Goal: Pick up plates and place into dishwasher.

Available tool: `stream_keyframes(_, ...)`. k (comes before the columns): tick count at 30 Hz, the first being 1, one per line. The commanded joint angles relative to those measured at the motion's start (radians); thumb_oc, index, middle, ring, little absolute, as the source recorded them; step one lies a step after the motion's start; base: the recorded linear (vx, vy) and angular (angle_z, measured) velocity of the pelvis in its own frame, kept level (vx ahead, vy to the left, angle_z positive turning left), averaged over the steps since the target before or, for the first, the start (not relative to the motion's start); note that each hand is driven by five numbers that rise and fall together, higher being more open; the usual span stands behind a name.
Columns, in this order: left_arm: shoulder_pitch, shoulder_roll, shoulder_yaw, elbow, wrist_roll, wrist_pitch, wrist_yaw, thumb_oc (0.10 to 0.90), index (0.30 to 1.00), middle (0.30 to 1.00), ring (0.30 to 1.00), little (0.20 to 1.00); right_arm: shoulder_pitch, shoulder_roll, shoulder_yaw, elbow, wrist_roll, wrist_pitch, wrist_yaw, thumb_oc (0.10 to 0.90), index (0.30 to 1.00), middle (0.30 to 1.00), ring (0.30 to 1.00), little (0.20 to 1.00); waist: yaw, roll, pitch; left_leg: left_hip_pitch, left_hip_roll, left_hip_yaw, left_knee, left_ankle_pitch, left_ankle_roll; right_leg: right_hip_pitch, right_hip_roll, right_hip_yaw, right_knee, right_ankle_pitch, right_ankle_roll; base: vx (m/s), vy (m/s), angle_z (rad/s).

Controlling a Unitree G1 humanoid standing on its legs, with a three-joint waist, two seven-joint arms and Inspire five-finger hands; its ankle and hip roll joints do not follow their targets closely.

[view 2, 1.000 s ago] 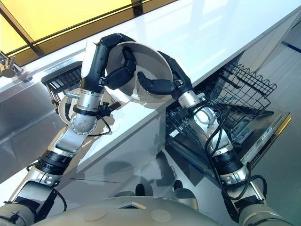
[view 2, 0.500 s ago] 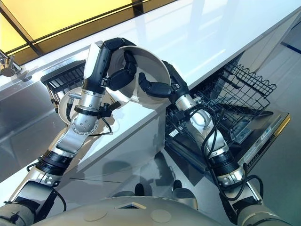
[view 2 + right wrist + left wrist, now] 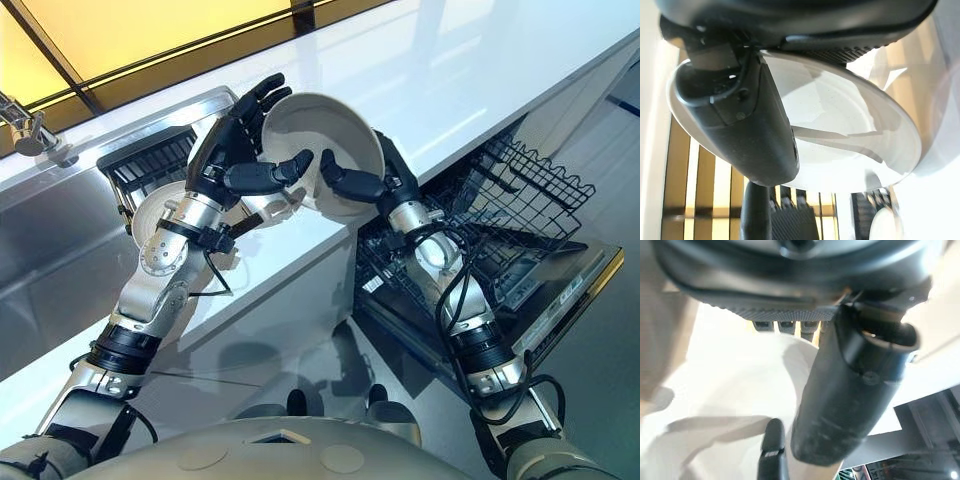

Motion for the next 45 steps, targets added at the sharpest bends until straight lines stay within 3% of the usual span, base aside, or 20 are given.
stream_keyframes(1,-0.082,0.029,0.061,-0.047,-0.03,-0.08,0.018,0.8,0.9,0.9,0.9,0.9,-0.13,-0.029,-0.15,-0.073,0.016,-0.19,-0.064,0.1,0.3,0.3,0.3,0.2,0.006,0.022,-0.068,0.007,-0.06,-0.017,0.007,-0.11,0.042,0.014,0.073,-0.069,0.088,-0.174,0.004,-0.03,-0.034,0.05)
stream_keyframes(6,-0.094,0.066,0.111,-0.004,-0.032,-0.097,0.045,0.8,0.9,0.9,0.9,0.9,-0.169,-0.08,-0.196,-0.032,-0.037,-0.231,-0.169,0.1,0.3,0.3,0.3,0.2,0.012,0.023,-0.07,0.003,-0.057,-0.022,0.008,-0.1,0.038,0.014,0.077,-0.074,0.092,-0.174,-0.003,-0.01,-0.036,0.05)
stream_keyframes(11,-0.11,0.107,0.152,0.046,-0.031,-0.104,0.077,0.8,0.9,0.9,0.9,0.9,-0.229,-0.196,-0.276,0.066,-0.32,-0.286,-0.469,0.1,0.3,0.3,0.3,0.2,0.018,0.025,-0.068,0.007,-0.055,-0.037,0.011,-0.1,0.034,0.018,0.083,-0.069,0.11,-0.188,-0.01,0.01,-0.043,0.09)
stream_keyframes(16,-0.101,0.158,0.215,0.103,0.021,-0.119,0.117,0.8,0.9,0.9,0.9,0.9,-0.253,-0.353,-0.352,0.236,-0.525,-0.19,-0.632,0.1,0.3,0.3,0.3,0.2,0.025,0.025,-0.061,0.013,-0.056,-0.053,0.015,-0.099,0.028,0.022,0.087,-0.069,0.133,-0.203,-0.014,0.04,-0.065,0.11)
stream_keyframes(19,-0.07,0.196,0.27,0.119,0.039,-0.125,0.143,0.8,0.9,0.9,0.9,0.9,-0.221,-0.436,-0.387,0.325,-0.575,-0.12,-0.634,0.1,0.3,0.3,0.3,0.2,0.028,0.024,-0.056,0.014,-0.054,-0.064,0.016,-0.094,0.023,0.023,0.086,-0.073,0.149,-0.212,-0.017,0.07,-0.07,0.13)
stream_keyframes(24,-0.024,0.22,0.353,0.141,0.085,-0.165,0.18,0.8,0.9,0.9,0.9,0.9,-0.146,-0.497,-0.434,0.448,-0.593,-0.086,-0.57,0.1,0.3,0.3,0.3,0.2,0.029,0.03,-0.033,0.007,-0.05,-0.083,0.032,-0.088,0.01,0.011,0.082,-0.086,0.194,-0.231,-0.027,0.08,-0.071,0.15)
stream_keyframes(35,0.015,0.258,0.412,0.184,0.154,-0.186,0.241,0.8,0.9,0.9,0.9,0.9,-0.078,-0.541,-0.454,0.56,-0.561,-0.078,-0.515,0.1,0.3,0.3,0.3,0.2,0.039,0.065,0.054,-0.078,-0.04,-0.116,0.106,-0.079,-0.028,-0.061,0.057,-0.129,0.324,-0.297,-0.061,0.03,-0.056,0.16)
stream_keyframes(45,-0.016,0.343,0.423,0.286,0.072,-0.201,0.316,0.8,0.9,0.9,0.9,0.9,-0.201,-0.635,-0.333,0.72,-0.548,-0.083,-0.42,0.1,0.3,0.3,0.3,0.2,0.054,0.116,0.152,-0.194,-0.041,-0.121,0.135,-0.057,-0.046,-0.172,0.037,-0.158,0.399,-0.336,-0.09,-0.06,-0.038,0.12)
